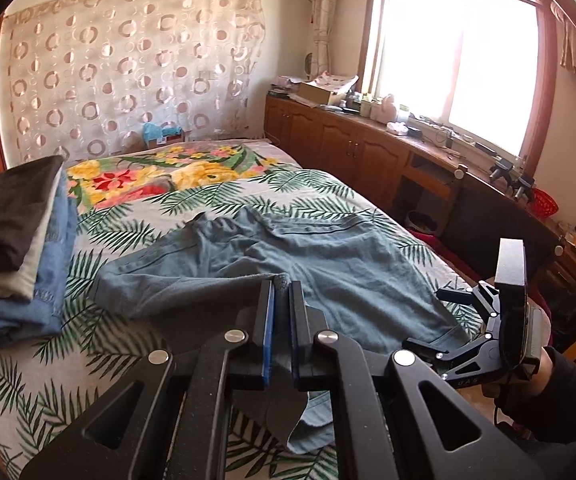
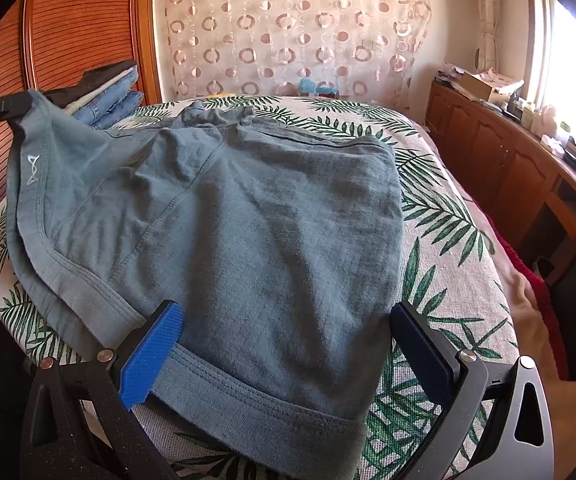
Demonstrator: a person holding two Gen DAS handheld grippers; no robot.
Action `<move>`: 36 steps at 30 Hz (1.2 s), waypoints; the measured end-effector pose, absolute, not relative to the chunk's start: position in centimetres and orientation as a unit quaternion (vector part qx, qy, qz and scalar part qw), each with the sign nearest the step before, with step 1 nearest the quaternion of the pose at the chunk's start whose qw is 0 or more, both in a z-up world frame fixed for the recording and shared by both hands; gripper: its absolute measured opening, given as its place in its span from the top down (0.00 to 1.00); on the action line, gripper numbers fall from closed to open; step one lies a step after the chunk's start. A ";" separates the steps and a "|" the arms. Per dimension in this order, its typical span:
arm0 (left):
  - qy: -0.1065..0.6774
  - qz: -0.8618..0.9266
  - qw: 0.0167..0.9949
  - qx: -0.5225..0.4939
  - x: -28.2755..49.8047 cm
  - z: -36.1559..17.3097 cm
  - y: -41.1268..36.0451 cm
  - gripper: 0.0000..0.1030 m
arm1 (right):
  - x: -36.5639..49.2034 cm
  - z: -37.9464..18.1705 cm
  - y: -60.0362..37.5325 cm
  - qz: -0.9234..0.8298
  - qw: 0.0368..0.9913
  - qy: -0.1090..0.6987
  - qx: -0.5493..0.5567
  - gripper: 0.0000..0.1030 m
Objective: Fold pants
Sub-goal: 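Lift the held leg with the left gripper, lay it over the other leg, open, then move the right gripper to the stacked leg hems and grasp them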
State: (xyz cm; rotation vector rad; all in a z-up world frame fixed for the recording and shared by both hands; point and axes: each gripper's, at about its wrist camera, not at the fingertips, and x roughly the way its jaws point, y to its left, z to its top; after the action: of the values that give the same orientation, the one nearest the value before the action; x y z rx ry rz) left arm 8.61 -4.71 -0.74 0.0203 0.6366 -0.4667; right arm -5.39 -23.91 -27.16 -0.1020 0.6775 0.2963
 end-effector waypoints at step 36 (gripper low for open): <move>0.348 -0.254 0.902 0.030 10.5 -3.6 -9.9 0.22 | -6.9 -25.1 -26.5 0.119 0.945 0.304 -0.021 0.02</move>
State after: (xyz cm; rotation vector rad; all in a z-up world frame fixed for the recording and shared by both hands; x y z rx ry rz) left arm 10.49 -9.94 -3.58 0.0628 0.7205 -0.5243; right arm -6.87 -26.50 -25.13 -0.0426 0.6193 0.2431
